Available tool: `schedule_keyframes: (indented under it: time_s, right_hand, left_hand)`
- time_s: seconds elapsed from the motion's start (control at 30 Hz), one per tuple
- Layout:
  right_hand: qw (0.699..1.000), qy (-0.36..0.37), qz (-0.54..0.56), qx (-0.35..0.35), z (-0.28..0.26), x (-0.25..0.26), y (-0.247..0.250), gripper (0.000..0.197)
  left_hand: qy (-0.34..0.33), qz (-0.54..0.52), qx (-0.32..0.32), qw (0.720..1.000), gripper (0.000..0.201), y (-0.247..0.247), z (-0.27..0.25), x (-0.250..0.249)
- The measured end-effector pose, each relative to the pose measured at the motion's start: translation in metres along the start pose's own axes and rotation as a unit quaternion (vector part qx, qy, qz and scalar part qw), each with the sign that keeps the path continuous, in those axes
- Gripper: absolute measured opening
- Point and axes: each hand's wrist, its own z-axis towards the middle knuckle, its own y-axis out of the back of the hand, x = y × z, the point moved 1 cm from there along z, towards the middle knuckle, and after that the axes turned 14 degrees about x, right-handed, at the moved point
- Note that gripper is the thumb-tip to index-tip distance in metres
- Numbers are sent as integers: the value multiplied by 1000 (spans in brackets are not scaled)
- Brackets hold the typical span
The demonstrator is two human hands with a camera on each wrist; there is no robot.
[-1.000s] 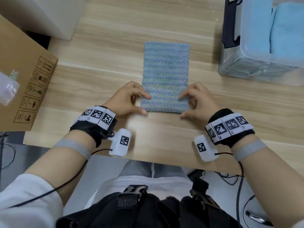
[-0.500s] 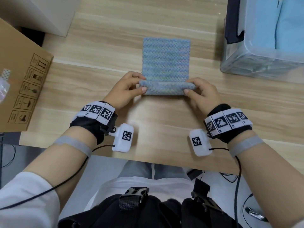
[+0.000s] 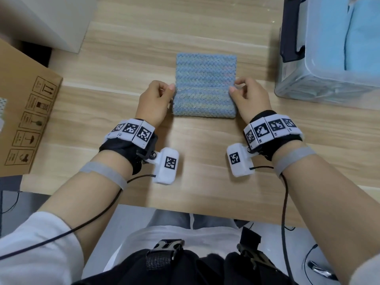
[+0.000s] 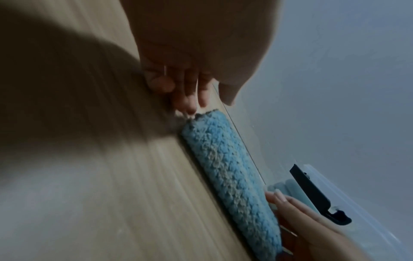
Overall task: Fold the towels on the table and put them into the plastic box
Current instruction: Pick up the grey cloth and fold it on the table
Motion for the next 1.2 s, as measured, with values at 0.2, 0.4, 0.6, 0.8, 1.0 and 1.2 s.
schedule_keyframes:
  time_s: [0.2, 0.4, 0.6, 0.8, 1.0, 1.2]
  right_hand:
    - [994, 80, -46, 51, -17, -13, 2, 43]
    - [986, 135, -50, 80, -4, -17, -3, 48]
    - [988, 129, 38, 76, -11, -15, -4, 37]
    - [992, 39, 28, 114, -21, -8, -7, 27]
    - [997, -63, 5, 32, 2, 1, -6, 33]
    - [997, -34, 4, 63, 3, 14, -3, 41]
  left_hand:
    - [-188, 129, 52, 972, 37, 14, -7, 5]
    - [-194, 225, 121, 947, 46, 11, 8, 5]
    - [-136, 57, 177, 973, 29, 15, 2, 4]
    - [-16, -19, 152, 988, 22, 12, -6, -4]
    - [22, 76, 52, 995, 27, 11, 17, -7]
    - [-68, 223, 157, 960, 60, 4, 20, -24]
